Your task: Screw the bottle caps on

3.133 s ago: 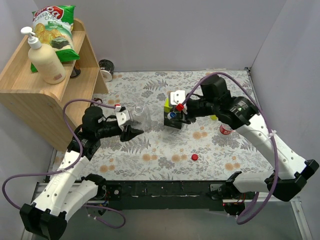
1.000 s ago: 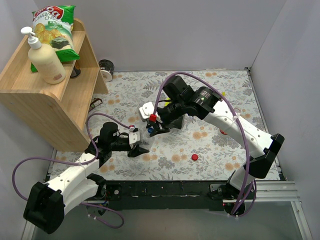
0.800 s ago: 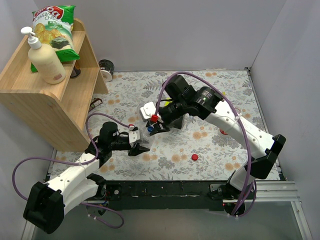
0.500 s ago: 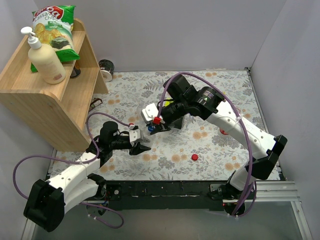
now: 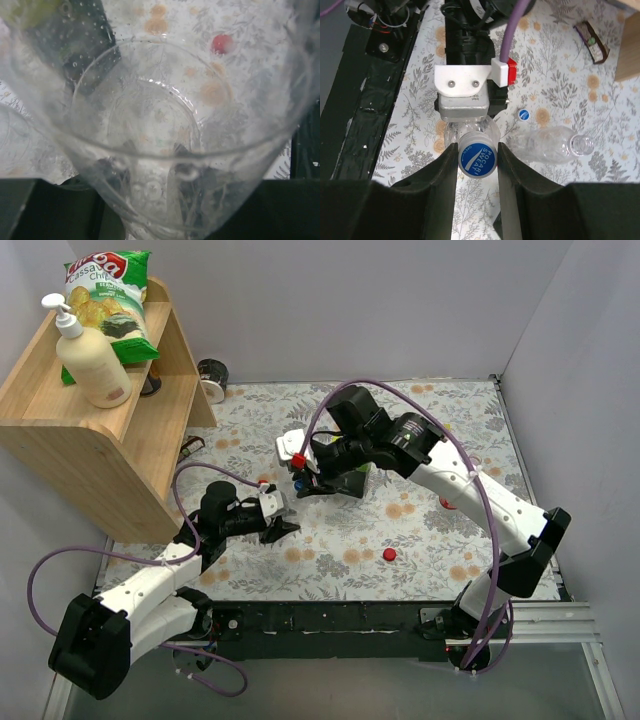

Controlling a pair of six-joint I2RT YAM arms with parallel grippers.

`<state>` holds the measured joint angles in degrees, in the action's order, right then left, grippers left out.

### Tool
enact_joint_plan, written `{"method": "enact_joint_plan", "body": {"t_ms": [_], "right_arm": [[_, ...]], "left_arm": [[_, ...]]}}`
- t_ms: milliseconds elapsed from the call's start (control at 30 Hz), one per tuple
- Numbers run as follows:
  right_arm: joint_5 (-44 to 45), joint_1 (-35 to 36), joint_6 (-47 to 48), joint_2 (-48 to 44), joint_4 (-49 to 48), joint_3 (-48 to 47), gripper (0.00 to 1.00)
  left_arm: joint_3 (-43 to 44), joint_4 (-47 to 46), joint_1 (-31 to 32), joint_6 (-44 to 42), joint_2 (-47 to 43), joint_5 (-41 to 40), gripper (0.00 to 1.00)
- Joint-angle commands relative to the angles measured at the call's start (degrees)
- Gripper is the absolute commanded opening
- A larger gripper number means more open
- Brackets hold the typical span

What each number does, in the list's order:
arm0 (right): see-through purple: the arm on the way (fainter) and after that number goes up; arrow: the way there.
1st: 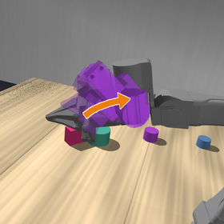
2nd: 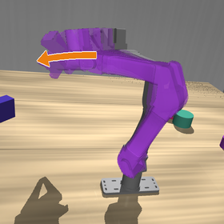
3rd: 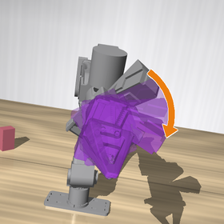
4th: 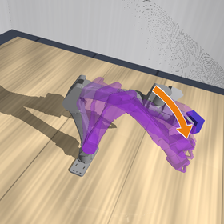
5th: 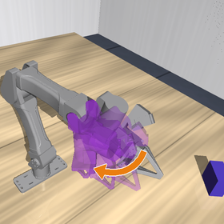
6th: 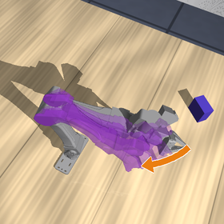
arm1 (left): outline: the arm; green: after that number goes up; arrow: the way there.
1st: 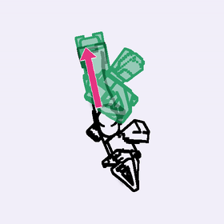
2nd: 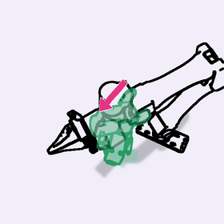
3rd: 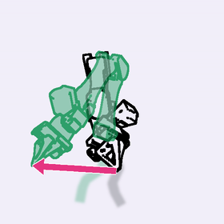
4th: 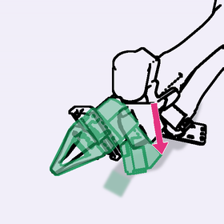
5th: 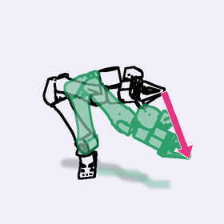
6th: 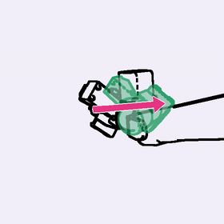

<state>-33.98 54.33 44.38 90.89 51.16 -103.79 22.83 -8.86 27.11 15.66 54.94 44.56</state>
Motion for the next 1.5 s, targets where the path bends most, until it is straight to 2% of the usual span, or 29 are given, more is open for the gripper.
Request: {"method": "enact_joint_plan", "body": {"t_ms": [0, 167, 333, 367, 467, 533, 633, 667, 733, 933, 1167, 1200, 1300, 1333, 1367, 1467], "right_arm": [[4.8, 1.0, -11.1, 4.1, 5.1, 0.7, 0.14], [6.8, 1.0, -19.2, 7.2, 9.3, -1.9, 0.15], [9.0, 1.0, -23.2, 3.2, 3.5, 7.4, 0.12], [11.7, 1.0, -24.2, 2.5, 2.6, 8.2, 0.12], [12.6, 0.7, -25.7, 2.6, 2.0, 7.9, 0.12], [10.9, 0.6, -23.2, 1.1, -0.1, 8.5, 0.13], [4.4, 0.5, -19.8, -5.1, -8.2, 16.7, 0.13], [2.7, 0.5, -19.7, -6.4, -12.4, 18.7, 0.13], [2.3, 0.5, -21.5, -7.5, -14.2, 22.0, 0.14], [4.6, 0.5, -25.0, 0.5, -4.8, 16.0, 0.13], [4.4, 0.5, -25.8, 1.4, -5.2, 14.5, 0.2], [4.4, 0.4, -25.4, 1.4, -5.2, 14.0, 0.22], [3.7, 0.5, -25.1, 1.1, -4.8, 10.8, 0.45], [3.0, 0.6, -24.3, 1.3, -3.5, 9.8, 0.79], [3.0, 0.4, -23.5, 1.1, -2.7, 7.7, 0.87], [3.5, 0.5, -19.6, -0.6, -0.1, 5.7, 0.91]], "left_arm": [[2.5, -9.7, 0.0, -1.6, -2.3, -3.3, 0.02], [1.8, -10.8, 0.0, -1.9, -2.6, -6.7, 0.0], [2.4, -12.1, 0.0, 2.0, -2.0, -8.3, 0.0], [2.7, -11.8, 0.0, 3.2, -1.7, -7.6, 0.0], [3.0, -12.1, 0.4, 5.6, -1.2, -7.6, 0.0], [3.4, -12.0, 0.4, 8.0, -0.4, -5.7, 0.0], [4.2, -11.0, 0.4, 9.7, -0.1, -1.9, 0.0], [4.2, -11.1, 0.4, 10.3, -0.1, -1.7, 0.0], [4.2, -11.3, 0.6, 10.9, -0.4, -2.1, 0.0], [4.2, -11.1, 0.6, 9.1, -0.5, -4.7, 0.0], [4.0, -9.6, 0.6, 12.7, 0.4, -4.2, 0.0], [3.7, -9.2, 0.6, 12.7, 0.3, -4.0, 0.0], [2.8, -7.3, 0.6, 12.6, -0.2, -3.3, 0.0], [2.5, -6.7, 0.5, 12.6, -0.2, -3.2, 0.0], [2.4, -5.0, 0.5, 12.3, -0.3, -3.0, 0.0], [2.0, -2.0, 0.4, 12.6, -0.5, -1.8, 0.0]]}}
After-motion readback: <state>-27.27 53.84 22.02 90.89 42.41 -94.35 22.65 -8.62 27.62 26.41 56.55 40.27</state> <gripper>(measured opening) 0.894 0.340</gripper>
